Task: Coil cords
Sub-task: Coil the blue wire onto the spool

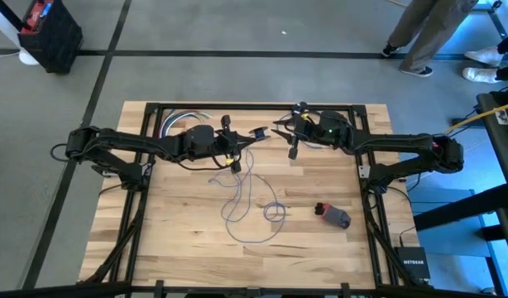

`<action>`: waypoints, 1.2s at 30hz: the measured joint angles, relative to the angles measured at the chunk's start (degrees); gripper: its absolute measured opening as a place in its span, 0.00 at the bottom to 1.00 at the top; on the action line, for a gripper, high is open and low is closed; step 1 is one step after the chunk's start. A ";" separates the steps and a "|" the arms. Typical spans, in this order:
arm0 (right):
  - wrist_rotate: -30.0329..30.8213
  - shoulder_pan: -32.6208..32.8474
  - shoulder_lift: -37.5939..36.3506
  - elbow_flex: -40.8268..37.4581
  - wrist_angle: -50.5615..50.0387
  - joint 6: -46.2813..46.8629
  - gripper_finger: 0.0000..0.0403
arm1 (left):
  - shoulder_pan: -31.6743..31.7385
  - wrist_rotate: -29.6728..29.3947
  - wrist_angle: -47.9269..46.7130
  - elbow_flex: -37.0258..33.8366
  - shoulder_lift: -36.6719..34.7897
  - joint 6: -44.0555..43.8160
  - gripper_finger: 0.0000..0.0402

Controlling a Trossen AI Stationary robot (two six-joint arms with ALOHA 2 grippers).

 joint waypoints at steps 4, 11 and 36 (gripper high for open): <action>0.00 0.00 0.00 0.00 -1.12 0.01 0.29 | -0.02 0.01 0.01 0.00 0.00 0.01 0.00; 0.00 0.00 0.00 0.00 -2.63 0.02 0.29 | 0.00 0.01 -0.01 0.00 -0.02 0.18 0.00; -0.02 0.00 0.43 -0.03 -1.74 -2.91 0.29 | -0.07 0.41 2.19 -0.02 -0.09 -0.82 0.00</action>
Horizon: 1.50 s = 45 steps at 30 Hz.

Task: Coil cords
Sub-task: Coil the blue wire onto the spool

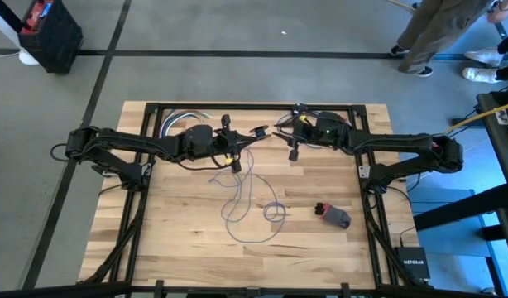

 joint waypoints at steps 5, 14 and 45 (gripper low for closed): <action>0.00 0.02 0.16 0.07 0.22 1.73 0.29 | 0.03 0.19 1.87 0.00 0.00 0.45 0.00; -1.01 0.07 0.14 0.03 -2.42 9.60 0.29 | 1.20 -2.55 8.19 0.00 0.00 -2.76 0.00; 14.84 10.88 22.85 0.48 24.86 22.39 0.29 | -0.79 -7.31 10.08 0.00 0.09 -1.37 0.00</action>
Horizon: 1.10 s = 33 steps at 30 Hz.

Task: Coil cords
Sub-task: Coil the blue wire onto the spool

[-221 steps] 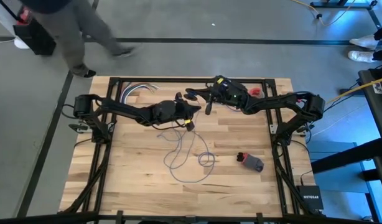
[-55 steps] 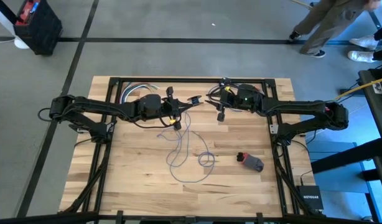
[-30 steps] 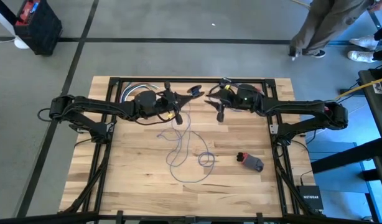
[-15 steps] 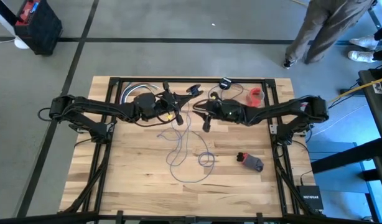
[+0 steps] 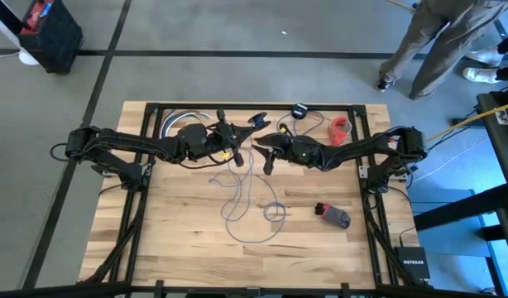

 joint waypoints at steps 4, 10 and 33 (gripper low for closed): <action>-0.88 0.02 0.91 0.63 1.11 0.09 0.29 | 0.00 0.01 -0.02 0.00 0.00 0.06 0.00; -0.79 -0.11 2.93 1.77 1.68 -0.11 0.27 | 0.00 0.01 -0.31 0.00 0.00 0.06 0.00; 15.90 -0.02 -10.31 -2.51 -10.22 -15.07 0.03 | -3.28 -3.90 -13.67 0.00 -4.20 1.16 0.00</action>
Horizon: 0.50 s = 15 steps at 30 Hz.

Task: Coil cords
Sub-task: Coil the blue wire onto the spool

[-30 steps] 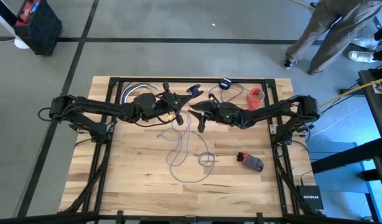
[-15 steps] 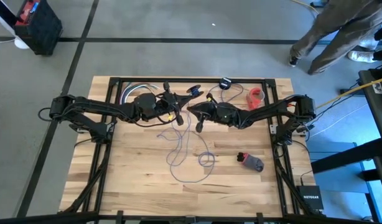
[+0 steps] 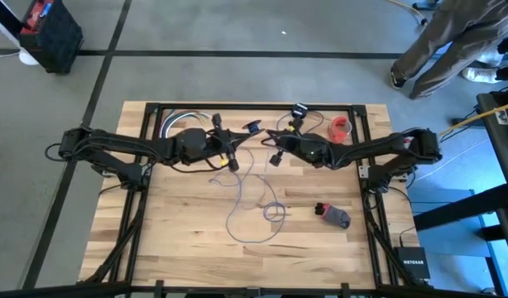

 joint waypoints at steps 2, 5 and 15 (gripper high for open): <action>0.97 0.00 -2.10 0.00 -1.74 -1.21 0.02 | 0.05 0.04 -1.00 0.00 -0.06 -0.16 0.00; 1.64 0.01 -4.63 0.00 -3.17 -2.50 0.01 | 0.45 0.18 -2.52 0.00 -0.06 -0.28 0.00; -2.91 0.04 -8.98 0.00 -2.41 0.44 0.01 | 2.46 0.23 -3.64 0.04 0.73 -0.65 0.00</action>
